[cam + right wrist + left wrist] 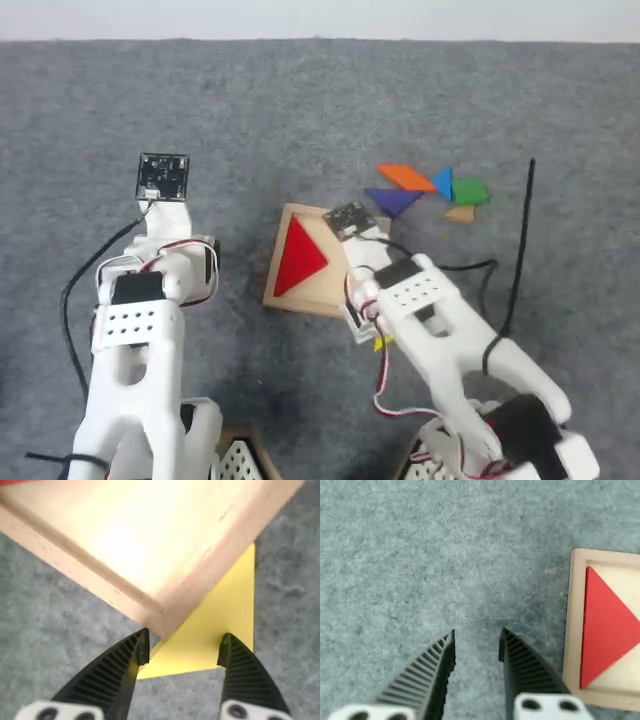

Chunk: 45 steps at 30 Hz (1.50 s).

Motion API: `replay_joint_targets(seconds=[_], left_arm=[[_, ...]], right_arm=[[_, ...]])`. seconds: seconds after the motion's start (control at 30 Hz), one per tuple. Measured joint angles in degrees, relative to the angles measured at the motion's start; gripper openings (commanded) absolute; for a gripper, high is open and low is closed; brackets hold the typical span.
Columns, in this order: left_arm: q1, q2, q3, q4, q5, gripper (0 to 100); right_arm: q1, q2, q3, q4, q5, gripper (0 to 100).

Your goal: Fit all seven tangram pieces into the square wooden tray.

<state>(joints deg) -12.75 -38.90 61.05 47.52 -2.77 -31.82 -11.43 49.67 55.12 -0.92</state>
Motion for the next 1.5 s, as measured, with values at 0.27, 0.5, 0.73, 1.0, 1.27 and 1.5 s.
replay_joint_targets(seconds=[0.27, 0.5, 0.73, 1.0, 1.27, 1.5], left_arm=[[0.00, 0.00, 0.00, 0.00, 0.00, 14], [0.00, 0.00, 0.00, 0.00, 0.00, 14], [0.00, 0.00, 0.00, 0.00, 0.00, 14], [0.00, 0.00, 0.00, 0.00, 0.00, 14], [0.00, 0.00, 0.00, 0.00, 0.00, 14], [0.00, 0.26, 0.00, -1.93, 0.00, 14]], right_arm=[[15.82, 1.76, -0.53, -0.44, 4.13, 23.1], [31.21, 2.90, 0.00, -0.44, 12.13, 22.9], [45.36, 3.25, -2.55, -0.09, 17.32, 17.0], [63.82, 4.04, -9.05, -0.09, 22.68, 17.0], [70.77, 4.04, -12.75, 6.77, 22.59, 17.0], [63.12, 1.85, -8.79, 12.13, 7.47, 17.8]])
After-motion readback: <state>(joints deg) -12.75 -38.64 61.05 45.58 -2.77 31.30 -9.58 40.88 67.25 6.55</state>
